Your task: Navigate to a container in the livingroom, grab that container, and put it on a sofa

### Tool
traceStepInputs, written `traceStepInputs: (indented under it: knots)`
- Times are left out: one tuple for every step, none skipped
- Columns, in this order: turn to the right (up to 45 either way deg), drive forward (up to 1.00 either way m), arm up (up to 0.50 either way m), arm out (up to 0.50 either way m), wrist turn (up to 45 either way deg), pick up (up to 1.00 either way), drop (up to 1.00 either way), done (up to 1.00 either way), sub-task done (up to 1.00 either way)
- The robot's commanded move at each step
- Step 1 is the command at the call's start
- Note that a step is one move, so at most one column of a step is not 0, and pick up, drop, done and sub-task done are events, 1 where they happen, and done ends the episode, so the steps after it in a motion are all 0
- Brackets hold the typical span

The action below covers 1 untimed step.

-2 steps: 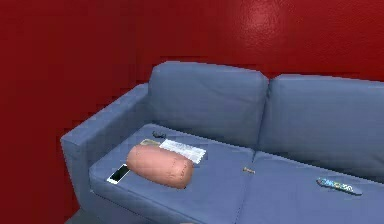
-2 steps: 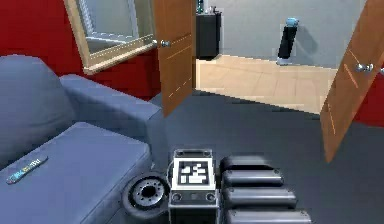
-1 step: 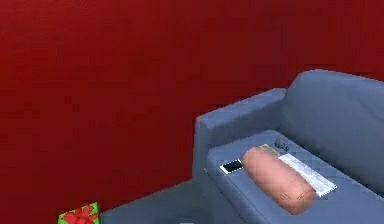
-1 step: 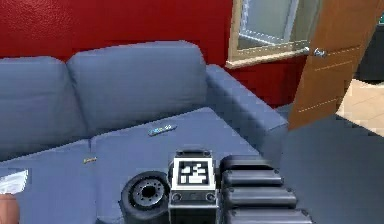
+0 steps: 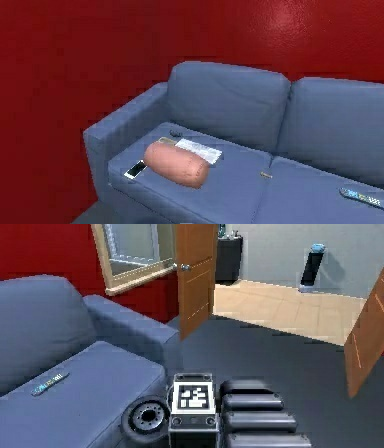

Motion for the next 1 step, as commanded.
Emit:
traceStepInputs:
  knots:
    - [-24.0,0.0,0.0,0.0,0.0,0.0,0.0,0.0,0.0]
